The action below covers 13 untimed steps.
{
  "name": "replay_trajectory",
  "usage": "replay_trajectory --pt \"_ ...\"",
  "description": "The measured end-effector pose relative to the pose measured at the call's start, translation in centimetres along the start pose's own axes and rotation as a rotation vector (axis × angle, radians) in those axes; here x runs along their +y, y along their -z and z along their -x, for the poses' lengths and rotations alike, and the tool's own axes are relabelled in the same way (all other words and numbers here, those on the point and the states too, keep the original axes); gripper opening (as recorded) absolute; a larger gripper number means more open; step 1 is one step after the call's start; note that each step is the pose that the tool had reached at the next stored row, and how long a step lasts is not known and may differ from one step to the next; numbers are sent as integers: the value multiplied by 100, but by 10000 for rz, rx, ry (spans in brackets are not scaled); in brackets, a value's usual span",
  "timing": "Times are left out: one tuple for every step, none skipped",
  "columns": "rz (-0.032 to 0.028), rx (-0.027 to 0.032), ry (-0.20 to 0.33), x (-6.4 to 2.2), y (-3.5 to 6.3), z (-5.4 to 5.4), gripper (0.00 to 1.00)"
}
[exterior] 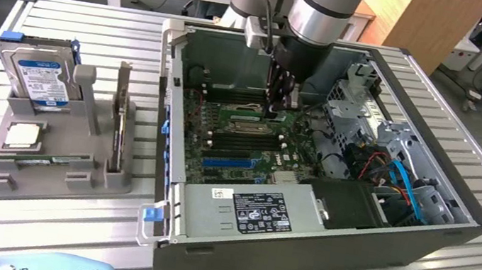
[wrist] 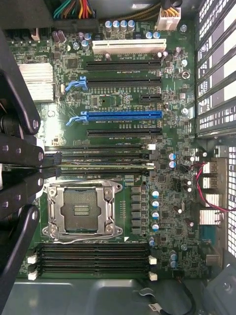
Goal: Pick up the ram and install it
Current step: 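Insert the ram into the slot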
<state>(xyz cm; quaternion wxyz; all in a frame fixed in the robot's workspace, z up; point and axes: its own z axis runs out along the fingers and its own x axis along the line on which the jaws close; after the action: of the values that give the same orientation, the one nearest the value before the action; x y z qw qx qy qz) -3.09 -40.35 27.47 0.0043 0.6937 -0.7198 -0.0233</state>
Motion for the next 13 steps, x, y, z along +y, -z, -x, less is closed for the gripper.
replay_trajectory --pt "0 3 2 -1 1 -8 11" --pt "1 4 2 -1 2 -18 11" --pt "0 3 2 -1 2 -30 11" --pt "0 3 2 -2 2 -42 11" --pt "1 4 2 -2 3 -55 11" --pt "1 4 2 -3 3 -68 11" --pt "1 3 2 -3 4 -79 11" --pt "1 4 3 -3 4 -87 11" --pt "1 3 2 -2 3 -90 11" --pt "1 3 1 -2 4 -90 11" --pt "1 3 0 -2 4 -90 11" --pt "1 4 2 -3 4 -90 11" --pt "1 4 2 -3 4 -90 11"
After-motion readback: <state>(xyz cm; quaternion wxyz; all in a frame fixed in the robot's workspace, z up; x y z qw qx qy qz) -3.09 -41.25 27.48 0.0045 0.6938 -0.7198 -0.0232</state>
